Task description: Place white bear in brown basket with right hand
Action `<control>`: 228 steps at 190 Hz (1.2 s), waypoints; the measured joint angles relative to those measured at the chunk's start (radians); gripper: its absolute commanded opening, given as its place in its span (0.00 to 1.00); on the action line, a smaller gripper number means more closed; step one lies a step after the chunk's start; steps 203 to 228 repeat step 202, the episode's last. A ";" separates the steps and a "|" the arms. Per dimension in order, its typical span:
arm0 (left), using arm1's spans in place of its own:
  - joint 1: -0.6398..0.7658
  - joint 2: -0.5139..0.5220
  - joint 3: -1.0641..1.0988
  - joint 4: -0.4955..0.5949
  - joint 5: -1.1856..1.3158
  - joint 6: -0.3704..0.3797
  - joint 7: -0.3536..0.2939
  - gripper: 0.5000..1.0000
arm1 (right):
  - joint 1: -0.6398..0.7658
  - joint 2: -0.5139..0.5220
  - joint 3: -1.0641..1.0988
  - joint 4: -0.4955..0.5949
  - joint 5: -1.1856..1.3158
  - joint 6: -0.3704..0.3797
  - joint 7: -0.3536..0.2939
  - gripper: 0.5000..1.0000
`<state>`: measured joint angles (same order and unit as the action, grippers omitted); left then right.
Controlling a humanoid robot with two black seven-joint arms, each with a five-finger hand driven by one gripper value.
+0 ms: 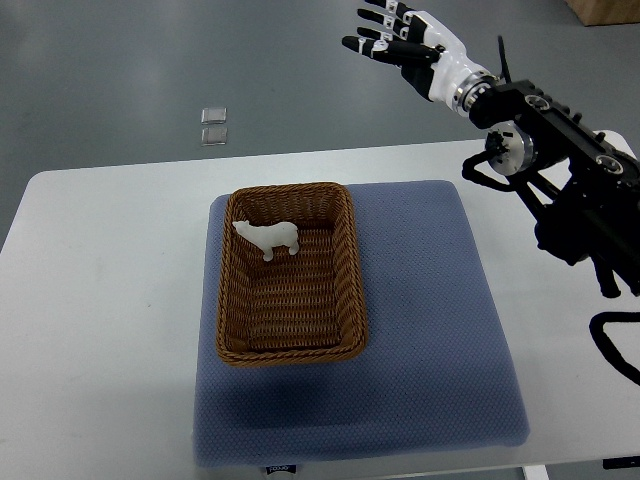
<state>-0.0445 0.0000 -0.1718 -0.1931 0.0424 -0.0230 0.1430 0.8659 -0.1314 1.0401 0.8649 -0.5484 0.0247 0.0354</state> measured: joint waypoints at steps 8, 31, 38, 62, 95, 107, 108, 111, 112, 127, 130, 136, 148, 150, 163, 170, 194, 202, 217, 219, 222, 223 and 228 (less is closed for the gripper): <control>0.000 0.000 0.000 -0.001 0.001 0.000 0.000 1.00 | -0.038 0.006 0.048 0.000 0.031 -0.001 0.018 0.79; 0.000 0.000 0.000 -0.003 0.002 0.000 0.000 1.00 | -0.133 0.033 0.142 -0.003 0.139 0.001 0.070 0.82; 0.000 0.000 0.000 -0.003 0.002 0.000 0.000 1.00 | -0.156 0.038 0.156 -0.005 0.171 0.003 0.085 0.82; 0.000 0.000 0.000 -0.002 0.002 0.000 0.000 1.00 | -0.200 0.044 0.169 -0.017 0.260 0.011 0.115 0.82; 0.000 0.000 0.000 -0.002 0.002 0.000 0.000 1.00 | -0.225 0.048 0.170 -0.031 0.338 0.016 0.142 0.82; 0.000 0.000 0.000 -0.002 0.002 0.000 0.000 1.00 | -0.234 0.053 0.170 -0.032 0.357 0.032 0.145 0.82; 0.000 0.000 0.000 -0.002 0.002 0.000 0.000 1.00 | -0.235 0.054 0.170 -0.032 0.359 0.034 0.145 0.83; 0.000 0.000 0.000 -0.002 0.002 0.000 0.000 1.00 | -0.239 0.055 0.170 -0.033 0.366 0.042 0.145 0.83; 0.000 0.000 0.000 -0.002 0.002 0.000 0.000 1.00 | -0.239 0.056 0.170 -0.033 0.367 0.044 0.145 0.83; 0.000 0.000 0.000 -0.002 0.002 0.000 0.000 1.00 | -0.256 0.059 0.170 -0.035 0.393 0.077 0.147 0.83; 0.000 0.000 0.000 -0.002 0.002 0.000 0.000 1.00 | -0.259 0.060 0.170 -0.035 0.398 0.082 0.147 0.83; 0.000 0.000 -0.001 -0.002 0.002 0.000 0.000 1.00 | -0.266 0.061 0.170 -0.035 0.406 0.091 0.147 0.83; 0.000 0.000 -0.001 -0.002 0.002 0.000 0.001 1.00 | -0.277 0.063 0.170 -0.035 0.420 0.101 0.147 0.84; 0.000 0.000 -0.001 -0.002 0.002 0.000 0.001 1.00 | -0.279 0.063 0.170 -0.035 0.421 0.102 0.147 0.85; 0.000 0.000 -0.001 -0.002 0.002 0.000 0.001 1.00 | -0.286 0.063 0.170 -0.035 0.429 0.106 0.147 0.85; 0.000 0.000 -0.002 -0.002 0.002 0.000 0.001 1.00 | -0.288 0.063 0.170 -0.035 0.431 0.106 0.147 0.85; 0.000 0.000 -0.002 -0.002 0.002 -0.001 0.001 1.00 | -0.290 0.063 0.170 -0.036 0.433 0.107 0.147 0.85; 0.000 0.000 -0.002 -0.002 0.002 -0.001 0.001 1.00 | -0.291 0.063 0.170 -0.036 0.433 0.107 0.147 0.85; 0.000 0.000 -0.002 -0.002 0.002 -0.001 0.001 1.00 | -0.291 0.063 0.170 -0.036 0.433 0.107 0.147 0.85; 0.000 0.000 -0.002 -0.002 0.002 -0.001 0.001 1.00 | -0.291 0.063 0.170 -0.036 0.433 0.107 0.147 0.85; 0.000 0.000 -0.002 -0.002 0.002 -0.001 0.001 1.00 | -0.291 0.063 0.170 -0.036 0.433 0.107 0.147 0.85; 0.000 0.000 -0.002 -0.002 0.002 -0.001 0.001 1.00 | -0.291 0.063 0.170 -0.036 0.433 0.107 0.147 0.85; 0.000 0.000 -0.002 -0.002 0.002 -0.001 0.001 1.00 | -0.291 0.063 0.170 -0.036 0.433 0.107 0.147 0.85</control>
